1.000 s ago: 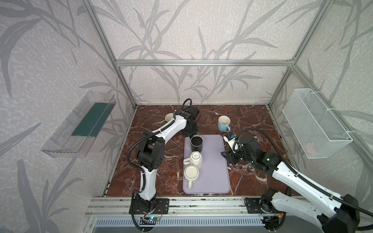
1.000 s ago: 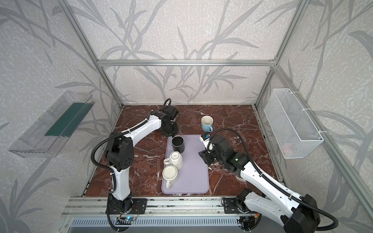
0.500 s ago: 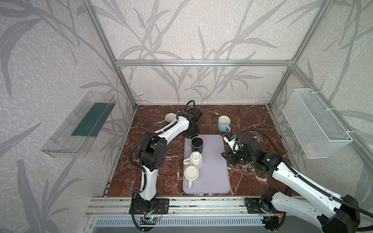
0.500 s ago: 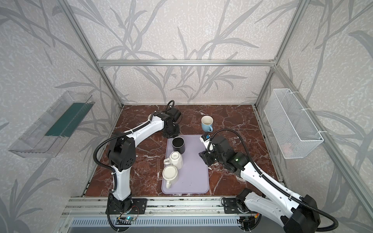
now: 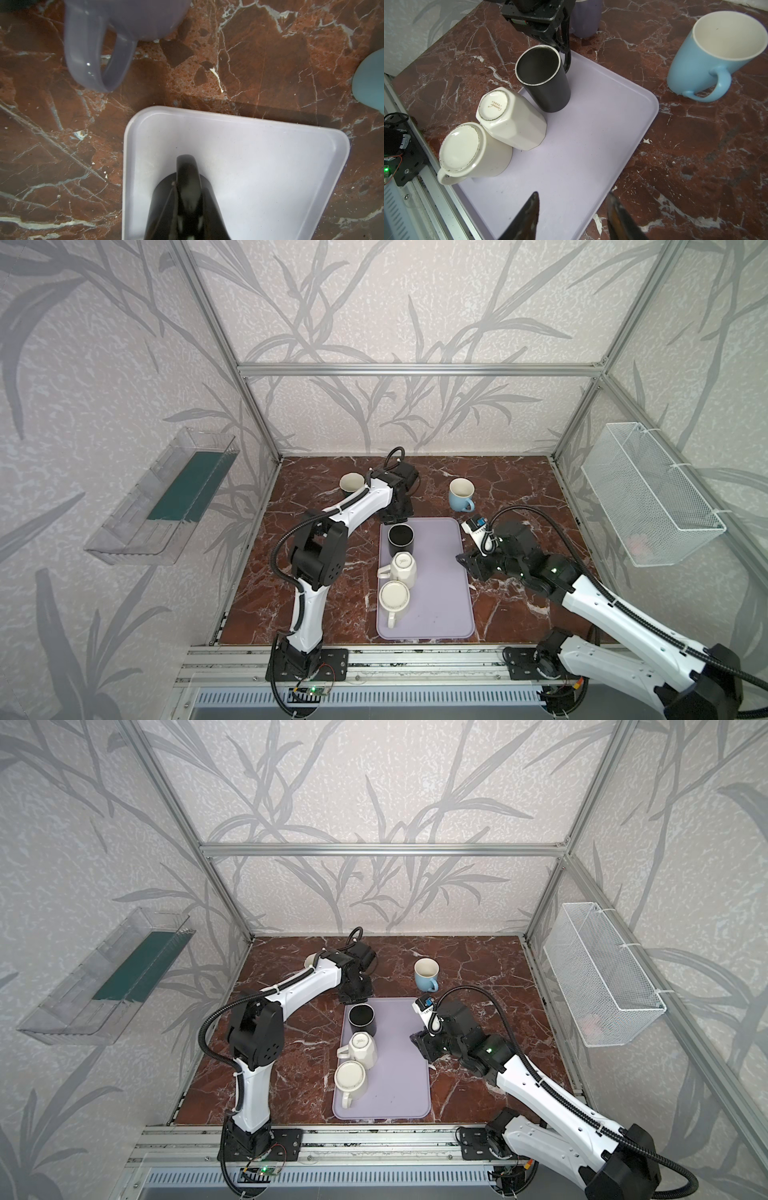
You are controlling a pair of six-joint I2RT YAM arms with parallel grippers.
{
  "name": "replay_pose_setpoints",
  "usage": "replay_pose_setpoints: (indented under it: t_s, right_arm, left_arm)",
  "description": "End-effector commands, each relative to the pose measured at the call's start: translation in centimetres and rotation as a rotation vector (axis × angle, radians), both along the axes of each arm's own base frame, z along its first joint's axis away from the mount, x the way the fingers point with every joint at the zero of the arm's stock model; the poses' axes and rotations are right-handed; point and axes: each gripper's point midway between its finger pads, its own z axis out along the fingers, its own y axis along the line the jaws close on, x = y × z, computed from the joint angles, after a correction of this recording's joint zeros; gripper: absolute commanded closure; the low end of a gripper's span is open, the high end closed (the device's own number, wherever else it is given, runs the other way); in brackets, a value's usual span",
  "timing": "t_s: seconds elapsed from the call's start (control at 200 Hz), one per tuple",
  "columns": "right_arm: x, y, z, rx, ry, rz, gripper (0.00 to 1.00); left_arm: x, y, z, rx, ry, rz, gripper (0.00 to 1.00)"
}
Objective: Turn the mug right side up
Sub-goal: Pick up the mug from the tray.
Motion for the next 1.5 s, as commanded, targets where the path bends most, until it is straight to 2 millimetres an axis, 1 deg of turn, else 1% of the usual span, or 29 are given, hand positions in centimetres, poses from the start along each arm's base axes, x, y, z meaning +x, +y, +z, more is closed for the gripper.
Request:
replay_pose_setpoints:
  t_s: [0.0,0.18,0.255,0.455,0.555,0.705,0.89,0.95,1.1,1.224,1.334,1.494]
  right_arm:
    - [-0.1,-0.5,0.0,-0.009,-0.005,-0.011,0.49]
    - [0.2,-0.7,-0.6,-0.016,0.006,-0.028,0.49]
    - [0.2,-0.6,-0.9,-0.015,0.015,-0.031,0.49]
    - [0.5,-0.4,-1.5,0.0,0.029,-0.039,0.49]
    - [0.8,-0.2,-1.4,0.025,0.024,-0.047,0.49]
    - [1.3,0.0,-1.2,0.069,0.027,-0.059,0.49]
    - [2.4,0.2,0.0,0.176,0.025,-0.067,0.49]
    - [3.0,0.2,0.3,0.22,0.021,-0.078,0.49]
    - [4.4,0.3,1.1,0.293,0.023,-0.1,0.49]
    - [5.3,0.6,1.9,0.321,0.005,-0.104,0.49]
    - [6.4,0.7,2.4,0.388,0.007,-0.105,0.48]
    - [7.7,0.7,3.7,0.482,-0.003,-0.094,0.48]
  left_arm:
    - [0.2,0.3,1.0,0.024,-0.023,-0.032,1.0]
    - [1.4,-1.3,4.5,-0.056,-0.13,-0.116,1.0]
    - [1.5,-2.0,5.4,-0.09,-0.156,-0.157,1.0]
    - [1.4,-4.2,6.4,-0.193,-0.189,-0.27,1.0]
    - [1.2,-5.3,7.0,-0.254,-0.211,-0.325,1.0]
    - [1.1,-6.0,8.3,-0.299,-0.284,-0.388,1.0]
    - [0.6,-7.1,10.2,-0.384,-0.37,-0.47,1.0]
    - [0.2,-7.6,10.8,-0.423,-0.393,-0.502,1.0]
    - [0.1,-8.5,12.2,-0.499,-0.471,-0.544,1.0]
    - [-0.2,-9.2,13.4,-0.543,-0.49,-0.594,1.0]
    - [-0.5,-9.8,14.6,-0.589,-0.516,-0.639,1.0]
    - [-1.7,-10.8,16.5,-0.691,-0.538,-0.716,1.0]
